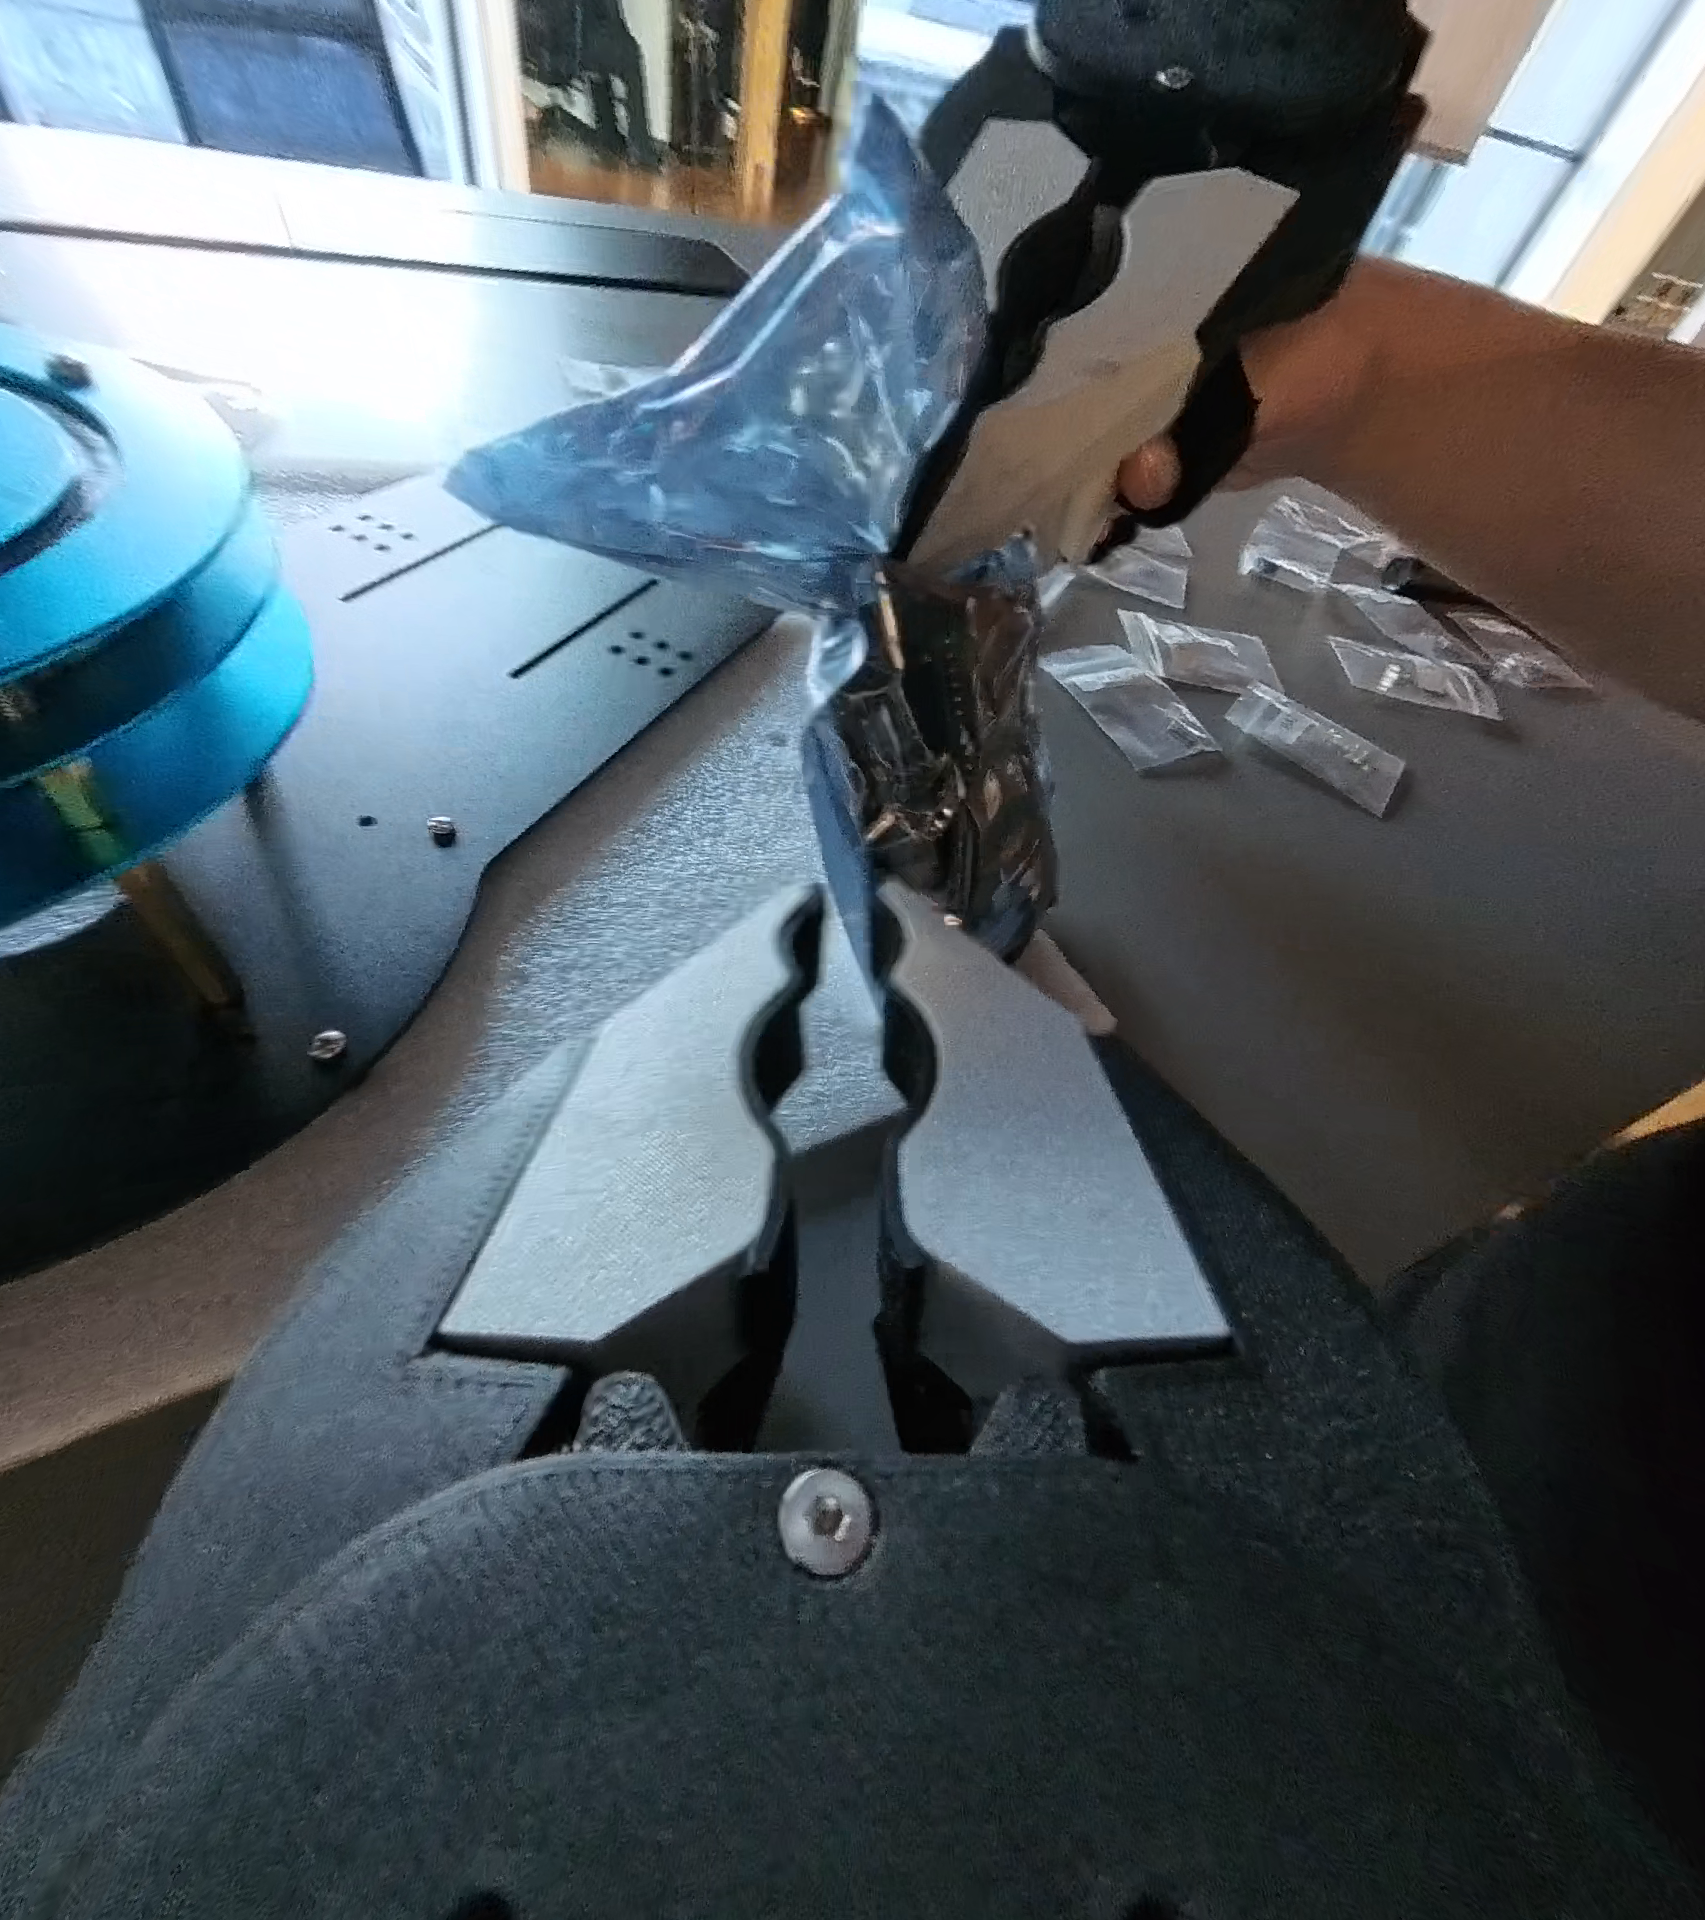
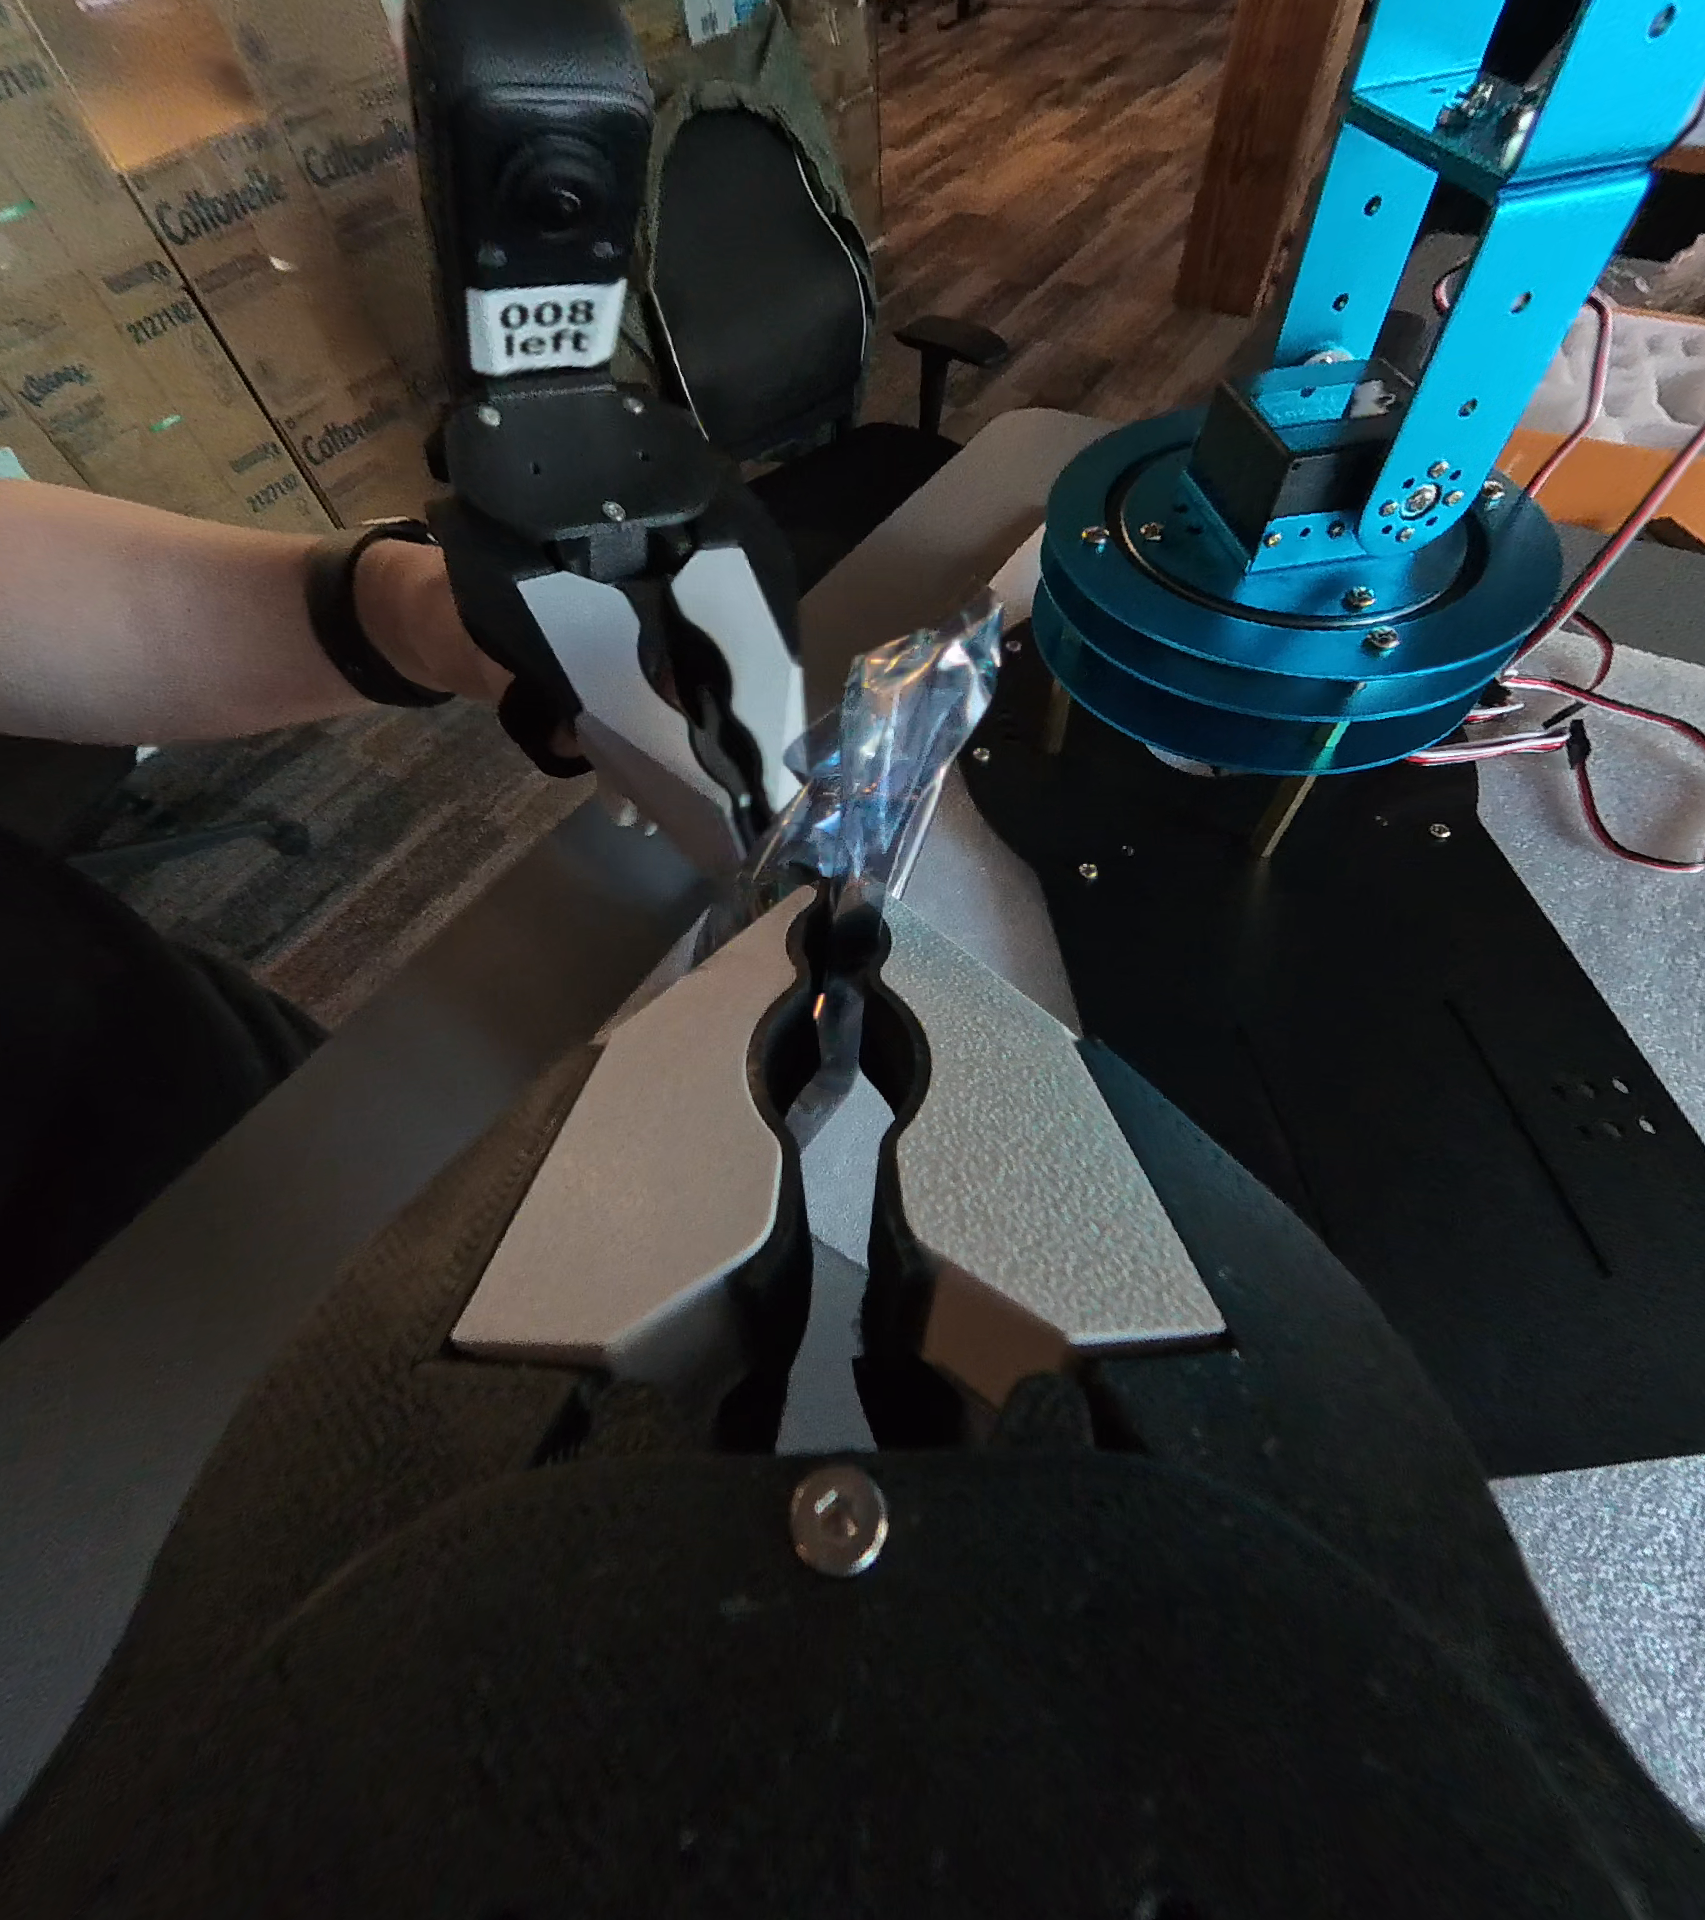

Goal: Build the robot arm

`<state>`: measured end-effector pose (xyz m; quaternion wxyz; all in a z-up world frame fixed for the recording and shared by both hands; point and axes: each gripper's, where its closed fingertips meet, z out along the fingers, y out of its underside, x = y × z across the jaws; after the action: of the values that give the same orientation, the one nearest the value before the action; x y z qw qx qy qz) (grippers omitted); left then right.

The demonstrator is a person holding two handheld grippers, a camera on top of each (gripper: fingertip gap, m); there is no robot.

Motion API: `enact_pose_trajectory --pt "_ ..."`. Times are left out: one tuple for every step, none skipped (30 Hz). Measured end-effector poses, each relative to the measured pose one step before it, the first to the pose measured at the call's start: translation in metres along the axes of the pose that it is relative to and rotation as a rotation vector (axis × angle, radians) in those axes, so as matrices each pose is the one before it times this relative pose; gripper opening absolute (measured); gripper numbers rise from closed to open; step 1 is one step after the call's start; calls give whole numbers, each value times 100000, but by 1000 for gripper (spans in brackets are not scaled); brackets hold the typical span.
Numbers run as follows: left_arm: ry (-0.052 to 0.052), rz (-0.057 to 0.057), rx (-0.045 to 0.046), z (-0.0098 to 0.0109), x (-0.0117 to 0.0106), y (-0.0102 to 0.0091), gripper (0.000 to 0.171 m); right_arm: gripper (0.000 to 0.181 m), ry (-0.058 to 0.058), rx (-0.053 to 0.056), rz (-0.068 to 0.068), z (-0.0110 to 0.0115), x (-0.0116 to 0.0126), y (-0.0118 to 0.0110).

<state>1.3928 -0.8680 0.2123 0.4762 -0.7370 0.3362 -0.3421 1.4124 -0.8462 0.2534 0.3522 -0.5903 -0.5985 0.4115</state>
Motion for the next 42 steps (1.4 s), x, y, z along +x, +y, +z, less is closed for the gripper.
enact_pose_trajectory --pt "587 597 -527 -28 65 22 3 0 -584 -548 89 1 -99 -29" --pt "110 1184 -394 -68 61 -25 2 0 -1840 45 1505 10 -235 -112" --pt "-615 1558 -901 -56 -10 -6 1 0 -235 -903 1507 26 16 35" --pt "-918 2139 -1021 -4 -24 7 0 0 777 -1236 411 -2 165 111" --pt "-574 2195 -988 17 -2 -15 0 0 27 -881 1027 -1 43 57" --pt "-234 1929 -976 14 25 -25 0 0 -947 -488 2235 -26 -74 -24" --pt "-227 1860 -1056 8 13 -42 0 0 102 -930 1808 -16 47 67" --pt "-228 1868 -761 35 16 -14 0 0 485 -772 421 -32 25 64" --pt "224 1445 -398 -7 51 -44 0 0 -471 -273 1122 -47 -113 -11" --pt "597 654 -38 -31 63 -58 0 0 -784 -241 1937 -54 -133 -6" --pt "360 -64 247 6 36 -31 0 0 1049 -1168 764 -54 146 159" --pt "308 -340 584 28 36 -35 0 0 763 -940 -715 -62 53 115" --pt "469 -503 775 -3 45 -56 0 0 -509 -237 101 -64 -130 -11" --pt "855 -1136 730 -13 51 -22 0 0 -13 -516 577 -43 -38 40" --pt "1364 -1368 678 -47 73 -1 0 0 -148 -438 -26 -39 -83 45" --pt "2045 -1468 878 -108 114 -23 0 0 -289 -269 -386 -57 -117 -12" --pt "2643 -2336 668 -108 135 -4 0 0 -814 146 -599 -7 -214 -74" --pt "2615 -3286 262 -77 57 15 0 0 -1428 404 1 22 -283 -130" --pt "1820 -3515 127 -58 -78 -47 0 0 -741 48 -31 22 -122 -95" --pt "473 -2260 260 -76 -229 -98 4 0 420 -425 -637 26 92 -5" --pt "152 -497 407 -83 -172 -153 10 0 235 -99 -658 20 73 -59" --pt "1103 231 134 -20 39 -176 10 0 -957 285 -109 15 -66 -120" --pt "2066 644 -270 64 257 -171 9 0 -1295 543 407 23 -78 -144" --pt "1497 1362 -1226 120 224 -31 0 0 -518 340 315 9 71 -89" --pt "-365 1813 -1555 106 -74 48 0 0 254 -548 -123 -6 213 77" --pt "-215 1558 -1562 31 -83 38 0 0 84 194 -74 4 201 -17" --pt "-33 1107 -1774 0 -44 34 0 0 -846 732 986 37 92 -66" --pt "-467 1632 -1488 26 -25 10 0 0 -1411 638 2131 71 24 -47" --pt "-1098 2323 -1097 68 -11 -29 0 0 -1473 -145 2145 71 -11 76" --pt "-1851 2953 -1036 112 -29 -37 0 0 -552 -71 981 36 36 49" --pt "-2309 3102 -1326 95 -66 -15 0 0 714 -15 -135 -4 138 42" --pt "-1800 2385 -1305 72 -20 -65 0 0 96 -274 -453 -18 1 75" --pt "-1503 1560 -828 81 -12 -115 0 0 272 198 95 -102 40 -26" --pt "-1156 593 -295 118 -14 -155 0 0 -492 772 631 -124 -47 -126" --pt "-1034 -373 270 130 -40 -179 0 0 -939 1069 928 -107 -86 -148" --pt "-1115 -883 769 128 -100 -188 0 0 410 907 797 -152 137 -164" --pt "-1587 -762 519 112 -223 -76 0 0 365 -210 28 -90 74 -22" --pt "-900 -565 110 82 -149 15 0 0 231 -836 -463 -22 -6 50" --pt "-361 -467 -192 45 -70 32 0 0 1351 -1526 -487 -1 158 152" --pt "-815 -234 43 14 -88 -22 0 0 1141 -847 -640 -16 125 47" --pt "-790 252 -230 17 -67 -5 0 0 455 -629 -616 -5 30 29" --pt "-785 570 -352 -10 -57 -12 0 0 755 -489 -175 9 93 62"
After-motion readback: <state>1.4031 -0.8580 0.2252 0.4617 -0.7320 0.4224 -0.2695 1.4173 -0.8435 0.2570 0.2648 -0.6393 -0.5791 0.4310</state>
